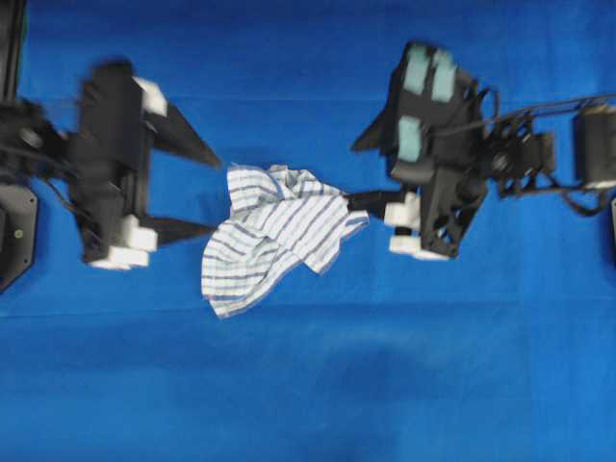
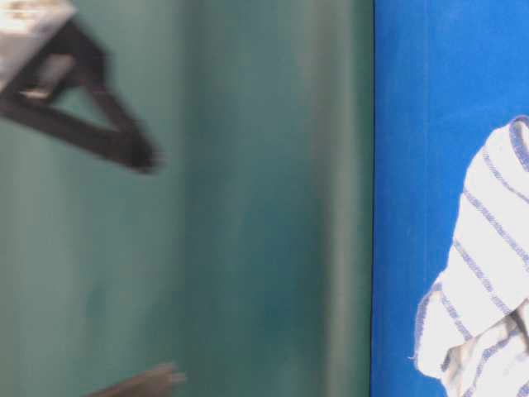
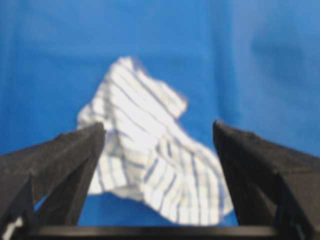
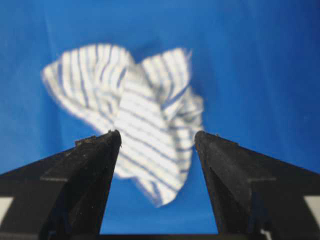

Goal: Lift the towel with both arms.

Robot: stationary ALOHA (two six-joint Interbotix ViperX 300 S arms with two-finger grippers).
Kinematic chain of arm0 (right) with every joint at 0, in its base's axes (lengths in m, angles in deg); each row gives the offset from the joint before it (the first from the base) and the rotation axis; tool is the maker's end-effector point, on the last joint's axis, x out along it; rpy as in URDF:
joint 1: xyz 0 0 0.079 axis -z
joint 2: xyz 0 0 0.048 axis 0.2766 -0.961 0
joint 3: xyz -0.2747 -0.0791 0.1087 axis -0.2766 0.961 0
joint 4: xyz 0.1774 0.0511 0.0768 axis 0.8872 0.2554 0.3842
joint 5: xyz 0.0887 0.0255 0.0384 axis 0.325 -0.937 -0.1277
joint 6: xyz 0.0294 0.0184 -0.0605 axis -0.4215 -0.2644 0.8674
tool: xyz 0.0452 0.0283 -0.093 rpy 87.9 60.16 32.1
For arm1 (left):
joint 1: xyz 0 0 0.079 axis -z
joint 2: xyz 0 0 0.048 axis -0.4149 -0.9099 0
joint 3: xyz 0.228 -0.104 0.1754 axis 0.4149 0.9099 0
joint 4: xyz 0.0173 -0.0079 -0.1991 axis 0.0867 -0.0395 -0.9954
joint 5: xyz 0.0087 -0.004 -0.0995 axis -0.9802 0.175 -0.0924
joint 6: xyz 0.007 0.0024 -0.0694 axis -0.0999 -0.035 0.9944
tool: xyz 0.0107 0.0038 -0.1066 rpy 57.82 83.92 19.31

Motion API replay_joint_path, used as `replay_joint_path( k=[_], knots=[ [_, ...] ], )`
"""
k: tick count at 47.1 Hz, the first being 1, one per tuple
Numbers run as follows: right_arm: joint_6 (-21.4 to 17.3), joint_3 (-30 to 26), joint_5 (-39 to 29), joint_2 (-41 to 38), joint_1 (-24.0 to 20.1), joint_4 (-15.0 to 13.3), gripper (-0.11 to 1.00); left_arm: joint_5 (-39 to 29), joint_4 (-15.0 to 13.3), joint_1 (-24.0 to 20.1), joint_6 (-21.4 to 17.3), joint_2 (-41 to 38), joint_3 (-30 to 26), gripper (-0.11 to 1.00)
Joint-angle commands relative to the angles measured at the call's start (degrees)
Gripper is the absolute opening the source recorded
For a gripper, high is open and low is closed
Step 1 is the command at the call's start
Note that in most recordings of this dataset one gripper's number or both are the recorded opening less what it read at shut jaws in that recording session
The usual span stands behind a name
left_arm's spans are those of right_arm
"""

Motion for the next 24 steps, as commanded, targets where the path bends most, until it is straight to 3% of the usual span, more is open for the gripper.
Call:
replay_joint_path(
  k=[1,12,24],
  knots=[
    [-0.6,2.2,4.0,-0.7,0.1,-0.1,0.64,3.6,-0.1,0.2,0.4,-1.3,2.0,0.84],
    [-0.9,6.6,12.2,-6.7,0.1,0.0,0.64,9.4,-0.2,0.9,0.4,-6.3,7.0,0.84],
    [-0.9,7.2,17.1,-14.7,0.1,0.0,0.64,17.1,-0.2,2.8,0.4,-13.9,10.7,0.84]
  ],
)
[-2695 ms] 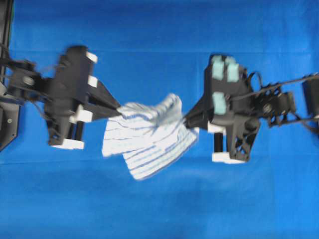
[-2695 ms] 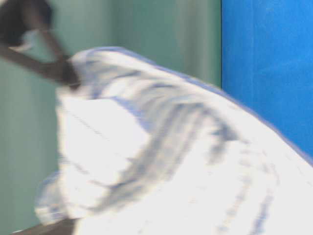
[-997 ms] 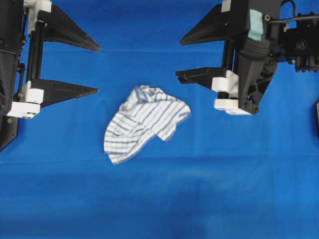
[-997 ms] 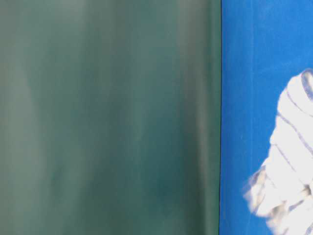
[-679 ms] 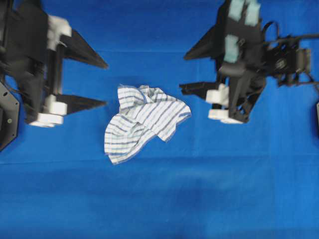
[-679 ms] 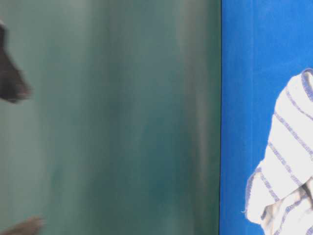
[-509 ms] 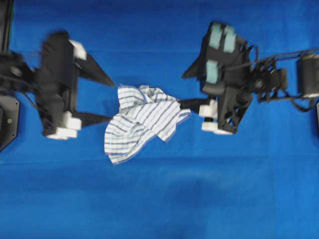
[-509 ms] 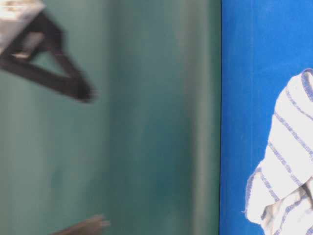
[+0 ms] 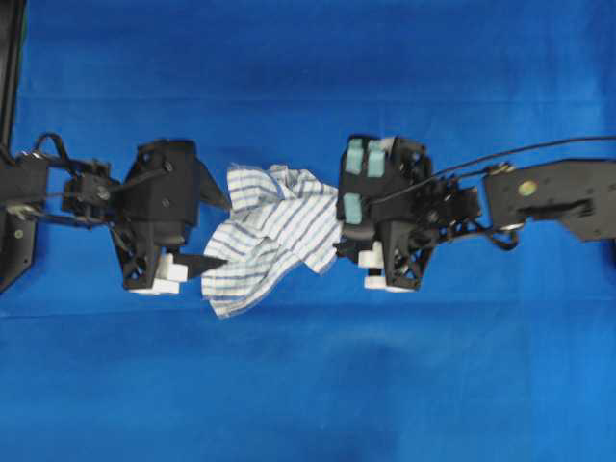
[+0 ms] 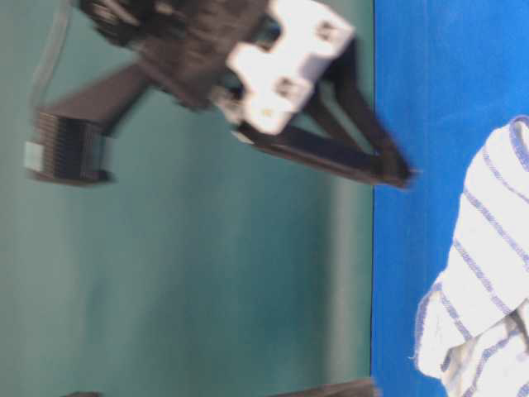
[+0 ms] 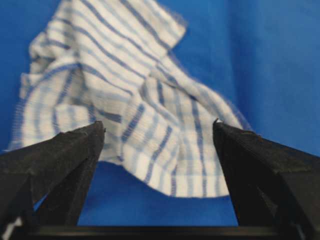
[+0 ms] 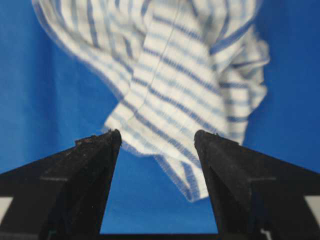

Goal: Lift the towel with both arms.

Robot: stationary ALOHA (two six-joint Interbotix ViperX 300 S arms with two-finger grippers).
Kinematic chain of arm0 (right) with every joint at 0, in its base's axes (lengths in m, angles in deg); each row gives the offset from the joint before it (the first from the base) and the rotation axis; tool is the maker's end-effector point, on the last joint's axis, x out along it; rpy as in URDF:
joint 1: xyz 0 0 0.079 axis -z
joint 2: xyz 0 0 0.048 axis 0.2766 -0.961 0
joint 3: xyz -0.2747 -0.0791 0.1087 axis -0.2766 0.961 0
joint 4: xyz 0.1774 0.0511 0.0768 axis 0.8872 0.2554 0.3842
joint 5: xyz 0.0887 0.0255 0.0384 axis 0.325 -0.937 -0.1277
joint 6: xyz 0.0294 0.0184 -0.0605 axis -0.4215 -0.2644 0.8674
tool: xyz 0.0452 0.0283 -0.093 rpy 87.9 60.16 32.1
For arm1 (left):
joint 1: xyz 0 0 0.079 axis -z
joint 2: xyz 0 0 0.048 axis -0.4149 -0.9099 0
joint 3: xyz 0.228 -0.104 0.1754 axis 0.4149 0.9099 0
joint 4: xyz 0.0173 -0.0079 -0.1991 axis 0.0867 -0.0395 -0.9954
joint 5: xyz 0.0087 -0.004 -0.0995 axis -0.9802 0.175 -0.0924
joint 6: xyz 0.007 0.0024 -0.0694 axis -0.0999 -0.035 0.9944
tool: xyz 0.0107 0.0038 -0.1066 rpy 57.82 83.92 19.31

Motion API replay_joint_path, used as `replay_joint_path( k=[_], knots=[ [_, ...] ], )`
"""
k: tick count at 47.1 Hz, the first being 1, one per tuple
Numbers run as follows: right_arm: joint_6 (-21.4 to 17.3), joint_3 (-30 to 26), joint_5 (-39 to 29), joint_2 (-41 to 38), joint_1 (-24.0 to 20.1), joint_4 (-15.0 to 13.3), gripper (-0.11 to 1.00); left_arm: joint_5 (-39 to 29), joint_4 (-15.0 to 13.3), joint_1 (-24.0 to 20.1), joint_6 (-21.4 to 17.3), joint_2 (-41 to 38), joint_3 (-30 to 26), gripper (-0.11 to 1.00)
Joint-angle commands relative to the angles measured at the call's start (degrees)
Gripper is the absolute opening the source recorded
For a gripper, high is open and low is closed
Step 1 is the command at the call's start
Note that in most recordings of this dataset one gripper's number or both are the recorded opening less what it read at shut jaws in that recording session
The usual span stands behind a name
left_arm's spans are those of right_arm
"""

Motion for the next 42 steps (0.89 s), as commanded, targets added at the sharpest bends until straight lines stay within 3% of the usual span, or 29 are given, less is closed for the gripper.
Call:
replay_joint_path(
  k=[1,18,33,39,42],
  knots=[
    [-0.1,-0.5,1.8,-1.7,-0.1,0.0,0.64,3.0,-0.1,0.9,-0.1,-2.2,0.3,0.84],
    [0.1,-0.6,7.8,-9.7,0.1,-0.2,0.64,10.7,-0.1,2.9,-0.1,-14.9,1.3,0.88],
    [0.1,-0.9,9.1,-13.6,1.4,-0.2,0.64,12.1,-0.1,3.1,-0.1,-18.5,1.1,0.89],
    [0.4,-0.9,9.2,-13.6,1.6,-0.3,0.63,11.9,-0.1,3.1,-0.2,-18.6,0.6,0.84],
    [0.5,-1.1,9.2,-13.6,1.7,-0.3,0.58,11.7,-0.1,3.1,-0.4,-18.7,0.5,0.75]
  ],
)
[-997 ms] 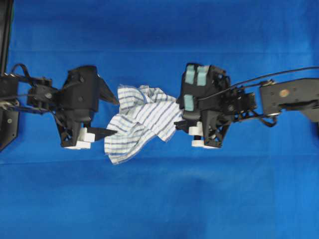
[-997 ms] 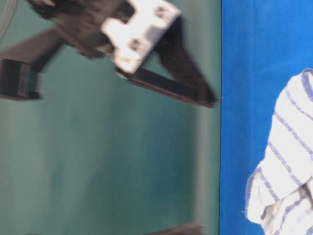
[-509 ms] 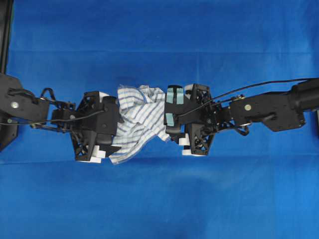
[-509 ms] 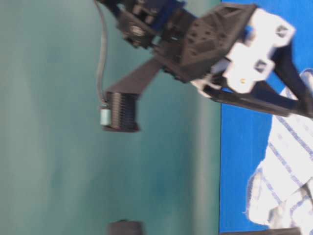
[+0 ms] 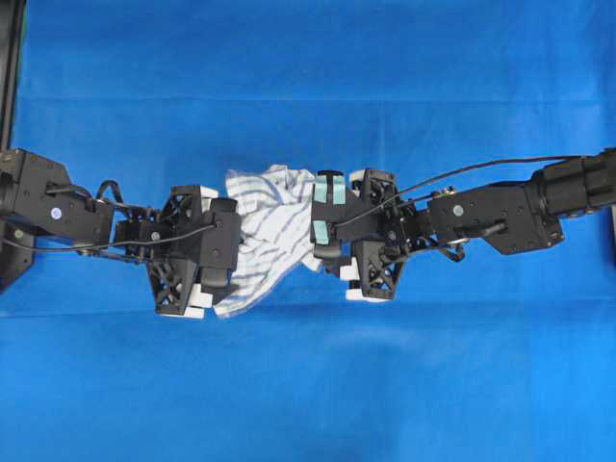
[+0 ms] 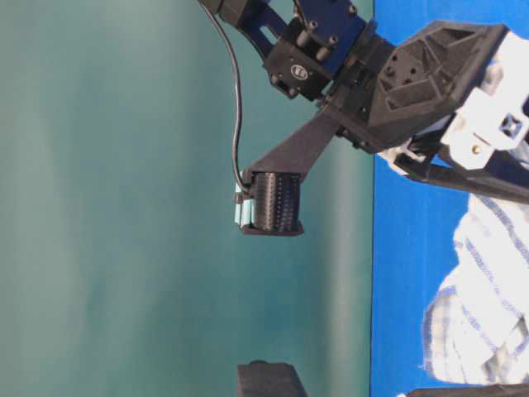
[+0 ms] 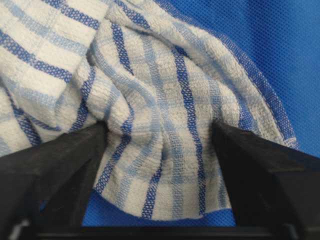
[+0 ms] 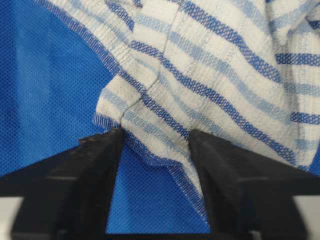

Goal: Lift the towel with both arms.

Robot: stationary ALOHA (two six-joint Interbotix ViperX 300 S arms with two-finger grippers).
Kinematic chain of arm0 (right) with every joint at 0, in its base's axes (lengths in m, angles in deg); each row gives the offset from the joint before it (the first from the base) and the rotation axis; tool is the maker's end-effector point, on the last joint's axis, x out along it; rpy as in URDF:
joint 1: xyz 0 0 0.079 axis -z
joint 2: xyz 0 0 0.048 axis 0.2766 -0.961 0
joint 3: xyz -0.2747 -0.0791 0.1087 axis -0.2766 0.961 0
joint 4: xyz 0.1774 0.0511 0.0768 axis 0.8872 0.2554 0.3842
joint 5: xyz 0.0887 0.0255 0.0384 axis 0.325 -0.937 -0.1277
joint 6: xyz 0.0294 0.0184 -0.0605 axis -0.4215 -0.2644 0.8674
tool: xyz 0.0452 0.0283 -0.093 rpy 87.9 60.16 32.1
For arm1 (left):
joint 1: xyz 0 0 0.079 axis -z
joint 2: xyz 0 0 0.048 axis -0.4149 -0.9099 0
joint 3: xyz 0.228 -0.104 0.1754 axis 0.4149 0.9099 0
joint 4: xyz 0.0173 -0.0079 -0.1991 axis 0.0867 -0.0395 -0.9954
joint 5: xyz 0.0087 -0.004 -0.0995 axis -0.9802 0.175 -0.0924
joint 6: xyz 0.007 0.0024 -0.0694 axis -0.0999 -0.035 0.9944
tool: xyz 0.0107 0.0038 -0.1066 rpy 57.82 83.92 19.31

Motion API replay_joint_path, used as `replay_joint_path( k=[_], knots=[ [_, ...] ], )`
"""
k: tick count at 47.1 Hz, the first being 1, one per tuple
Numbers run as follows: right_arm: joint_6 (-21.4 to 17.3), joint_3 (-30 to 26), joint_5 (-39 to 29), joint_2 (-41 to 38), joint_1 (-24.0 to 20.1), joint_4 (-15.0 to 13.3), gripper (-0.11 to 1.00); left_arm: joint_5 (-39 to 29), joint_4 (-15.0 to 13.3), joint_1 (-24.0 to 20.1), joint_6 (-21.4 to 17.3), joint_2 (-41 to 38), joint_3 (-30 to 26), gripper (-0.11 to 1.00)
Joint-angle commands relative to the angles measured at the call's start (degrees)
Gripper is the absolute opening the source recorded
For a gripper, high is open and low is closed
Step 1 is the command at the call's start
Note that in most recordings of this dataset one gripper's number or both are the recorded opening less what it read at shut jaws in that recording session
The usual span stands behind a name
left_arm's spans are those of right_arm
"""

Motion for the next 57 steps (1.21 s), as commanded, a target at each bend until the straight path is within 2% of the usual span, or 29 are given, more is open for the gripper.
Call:
replay_joint_path(
  k=[1,9,13,25,34,46,57],
  knots=[
    [0.2,-0.8,0.3,0.4,0.4,-0.2,0.54,-0.2,-0.1,0.1,-0.3,0.2,-0.9,0.71],
    [0.4,-0.8,0.3,0.4,0.5,-0.2,0.08,-2.1,-0.1,0.1,-0.4,0.3,-1.1,0.24],
    [0.4,-0.8,0.3,0.5,0.5,-0.2,0.05,-3.3,-0.1,0.1,-0.3,0.5,-1.3,0.09],
    [-0.4,-0.8,-0.4,3.6,0.5,0.1,0.05,-6.0,0.0,-0.3,-0.4,4.1,-2.9,0.09],
    [-0.4,-1.1,-3.8,11.8,0.4,0.2,0.05,-13.4,-0.1,-0.7,-0.4,11.2,-5.9,0.09],
    [-0.4,-3.4,-13.3,22.5,0.4,0.2,0.05,-23.6,-0.1,-2.6,-0.3,21.8,-10.5,0.09],
    [0.4,-8.9,-23.3,29.1,0.4,-0.1,0.05,-29.6,0.1,-5.7,-0.6,31.6,-15.4,0.09]
  ],
)
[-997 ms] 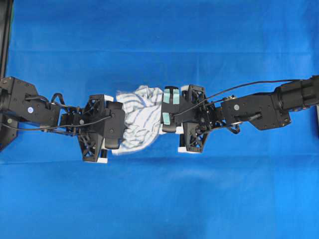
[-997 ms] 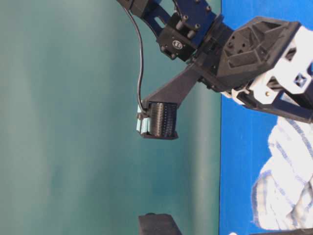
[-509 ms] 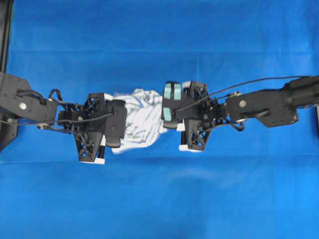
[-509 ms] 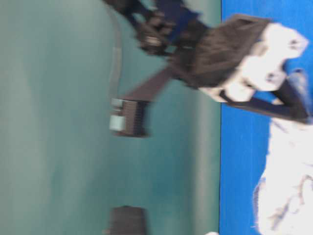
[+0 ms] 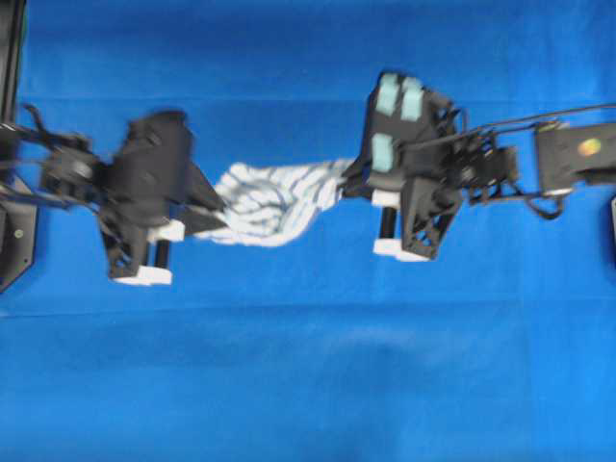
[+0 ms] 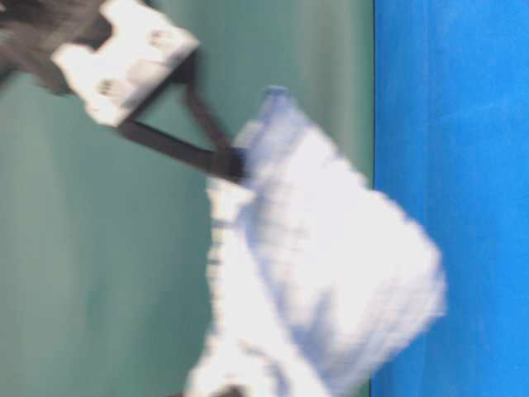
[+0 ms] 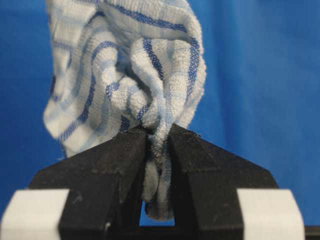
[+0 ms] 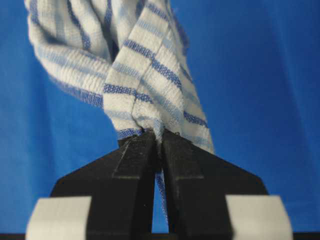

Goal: Lift the towel with both arms.

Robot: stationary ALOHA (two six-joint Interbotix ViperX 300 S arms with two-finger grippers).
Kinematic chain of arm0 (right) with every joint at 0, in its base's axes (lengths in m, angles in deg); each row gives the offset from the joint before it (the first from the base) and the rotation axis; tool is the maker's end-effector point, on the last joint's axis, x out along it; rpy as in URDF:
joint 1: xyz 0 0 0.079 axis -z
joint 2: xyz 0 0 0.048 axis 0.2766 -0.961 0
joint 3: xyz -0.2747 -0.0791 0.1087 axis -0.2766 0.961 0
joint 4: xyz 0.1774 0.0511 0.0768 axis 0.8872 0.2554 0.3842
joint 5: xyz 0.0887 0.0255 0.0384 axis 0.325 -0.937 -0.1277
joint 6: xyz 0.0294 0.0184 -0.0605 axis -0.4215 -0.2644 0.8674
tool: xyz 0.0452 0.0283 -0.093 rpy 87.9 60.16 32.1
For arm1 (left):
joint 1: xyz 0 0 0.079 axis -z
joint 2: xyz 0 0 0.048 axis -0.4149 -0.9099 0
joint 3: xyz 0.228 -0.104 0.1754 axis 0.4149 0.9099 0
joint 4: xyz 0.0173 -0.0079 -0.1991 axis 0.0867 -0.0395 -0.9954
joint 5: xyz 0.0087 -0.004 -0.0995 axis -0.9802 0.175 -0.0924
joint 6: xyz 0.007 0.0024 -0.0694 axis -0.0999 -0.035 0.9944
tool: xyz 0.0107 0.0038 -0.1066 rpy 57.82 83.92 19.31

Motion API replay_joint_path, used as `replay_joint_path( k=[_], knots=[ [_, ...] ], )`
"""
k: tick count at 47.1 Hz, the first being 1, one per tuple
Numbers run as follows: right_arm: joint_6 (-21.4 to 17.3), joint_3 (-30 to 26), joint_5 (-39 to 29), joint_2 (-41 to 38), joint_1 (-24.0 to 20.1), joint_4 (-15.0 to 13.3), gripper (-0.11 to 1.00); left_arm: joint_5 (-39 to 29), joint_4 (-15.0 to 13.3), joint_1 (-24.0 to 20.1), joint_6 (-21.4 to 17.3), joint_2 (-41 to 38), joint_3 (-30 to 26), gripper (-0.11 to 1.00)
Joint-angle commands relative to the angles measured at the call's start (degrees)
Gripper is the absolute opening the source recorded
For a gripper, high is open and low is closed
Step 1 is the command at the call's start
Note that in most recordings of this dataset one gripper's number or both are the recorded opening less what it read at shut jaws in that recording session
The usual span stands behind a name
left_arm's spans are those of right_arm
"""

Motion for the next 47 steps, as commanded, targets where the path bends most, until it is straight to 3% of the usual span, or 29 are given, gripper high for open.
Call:
replay_joint_path(
  k=[1,13,25,32,47],
  knots=[
    [0.3,-3.7,-3.2,3.3,-0.1,-0.3,0.05,-1.8,0.1,-1.6,-0.1,3.6,-3.3,0.09],
    [2.5,-14.2,-13.1,6.5,-0.1,-0.4,0.05,-6.6,0.2,-3.6,-0.2,7.6,-9.8,0.09],
    [5.4,-21.4,-18.4,7.4,-0.1,-0.4,0.05,-10.9,0.3,-3.8,-0.3,7.6,-18.0,0.09],
    [5.7,-23.0,-19.2,7.6,-0.4,-0.4,0.05,-11.9,0.3,-4.0,-0.3,7.7,-21.4,0.09],
    [5.7,-22.9,-19.8,7.8,-1.8,-0.2,0.05,-12.0,0.3,-4.0,-0.3,7.0,-21.8,0.09]
  ],
)
